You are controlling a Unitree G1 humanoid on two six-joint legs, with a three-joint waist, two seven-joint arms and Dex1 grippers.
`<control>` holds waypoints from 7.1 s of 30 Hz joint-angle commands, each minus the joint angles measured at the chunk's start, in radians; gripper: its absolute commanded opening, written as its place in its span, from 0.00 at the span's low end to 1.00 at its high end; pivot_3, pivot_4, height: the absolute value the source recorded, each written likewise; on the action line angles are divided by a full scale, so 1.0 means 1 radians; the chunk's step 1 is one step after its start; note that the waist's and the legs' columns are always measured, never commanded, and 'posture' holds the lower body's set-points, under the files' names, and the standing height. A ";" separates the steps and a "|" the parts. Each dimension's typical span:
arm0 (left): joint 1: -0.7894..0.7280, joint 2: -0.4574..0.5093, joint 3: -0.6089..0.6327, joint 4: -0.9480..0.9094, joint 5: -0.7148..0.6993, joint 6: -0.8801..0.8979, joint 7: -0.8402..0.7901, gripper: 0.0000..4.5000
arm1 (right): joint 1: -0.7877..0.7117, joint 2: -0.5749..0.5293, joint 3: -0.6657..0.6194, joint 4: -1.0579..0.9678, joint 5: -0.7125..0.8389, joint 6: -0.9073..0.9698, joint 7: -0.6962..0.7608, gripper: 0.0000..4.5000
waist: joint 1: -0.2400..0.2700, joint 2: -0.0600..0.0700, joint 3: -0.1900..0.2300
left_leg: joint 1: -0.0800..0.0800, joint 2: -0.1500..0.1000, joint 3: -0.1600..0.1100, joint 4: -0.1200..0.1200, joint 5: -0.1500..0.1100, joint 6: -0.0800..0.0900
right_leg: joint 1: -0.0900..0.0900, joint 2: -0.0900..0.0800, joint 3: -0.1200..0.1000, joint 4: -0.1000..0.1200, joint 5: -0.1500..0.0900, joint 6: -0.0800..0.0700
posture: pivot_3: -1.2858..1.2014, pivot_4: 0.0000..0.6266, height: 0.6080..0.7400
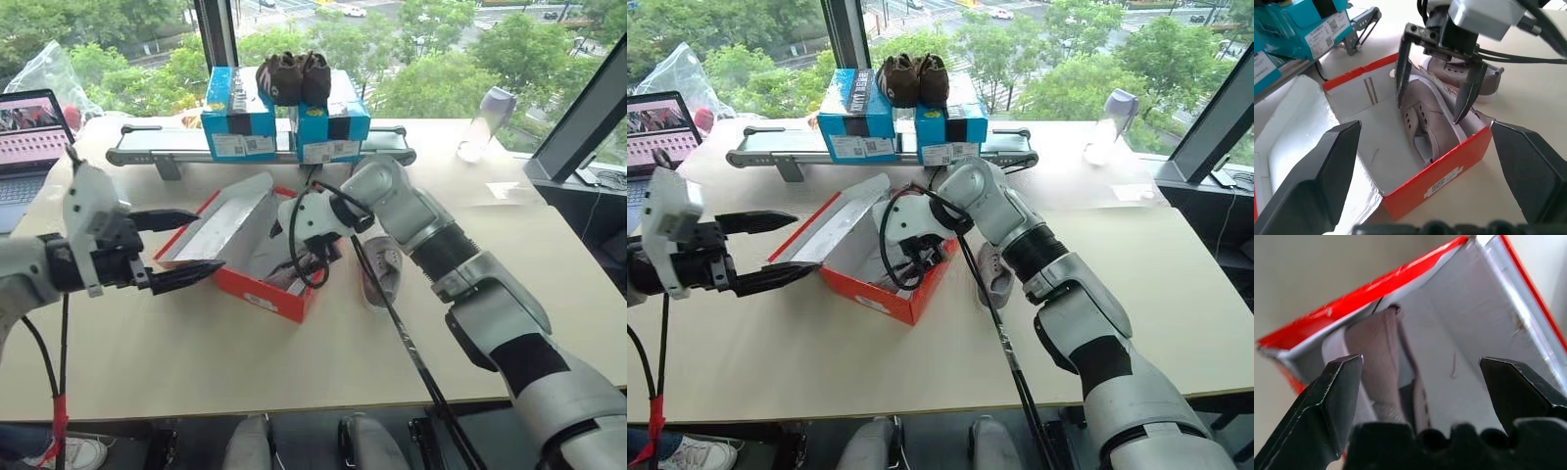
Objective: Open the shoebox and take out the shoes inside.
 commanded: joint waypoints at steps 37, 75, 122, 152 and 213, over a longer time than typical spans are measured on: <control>0.025 0.009 0.033 -0.053 -0.021 -0.010 0.096 1.00 | -0.111 0.160 0.034 0.401 -0.232 -0.267 0.027 0.25 | -0.017 0.000 0.000 | 0.022 0.000 0.000 -0.003 -0.005 -0.010 | 0.018 -0.001 0.000 0.000 -0.006 -0.002 | 0.52 0.24 1.00; -0.178 -0.036 -0.214 0.095 0.060 -0.121 0.025 1.00 | -0.274 -0.148 -0.217 0.069 -0.056 -0.247 0.035 0.01 | -0.014 0.000 0.001 | 0.005 0.000 0.000 -0.010 -0.001 -0.005 | -0.001 0.000 0.000 -0.002 -0.003 -0.004 | 0.52 0.24 1.00; -0.307 -0.093 -0.355 0.212 0.170 -0.160 -0.089 1.00 | 0.574 -0.697 -0.418 -0.439 0.092 0.412 -0.129 0.01 | 0.005 0.003 0.005 | 0.004 -0.002 0.000 -0.001 -0.001 -0.004 | 0.002 0.001 0.004 0.000 -0.007 0.008 | 0.52 0.24 1.00; -0.326 -0.082 -0.365 0.219 0.174 -0.141 -0.123 1.00 | 0.673 -0.741 -0.448 -0.796 0.251 0.712 -0.049 0.99 | 0.005 0.003 0.005 | 0.008 -0.002 -0.001 0.005 0.000 -0.002 | 0.008 0.001 0.005 0.000 -0.007 0.004 | 0.52 0.24 1.00; -0.388 -0.099 -0.359 0.236 0.187 -0.096 -0.140 1.00 | 0.521 -0.391 -0.415 -0.270 0.076 0.458 -0.527 0.01 | -0.022 -0.009 0.004 | 0.012 -0.007 -0.005 -0.006 0.003 0.004 | 0.013 0.001 0.008 -0.006 -0.003 0.011 | 0.52 0.24 1.00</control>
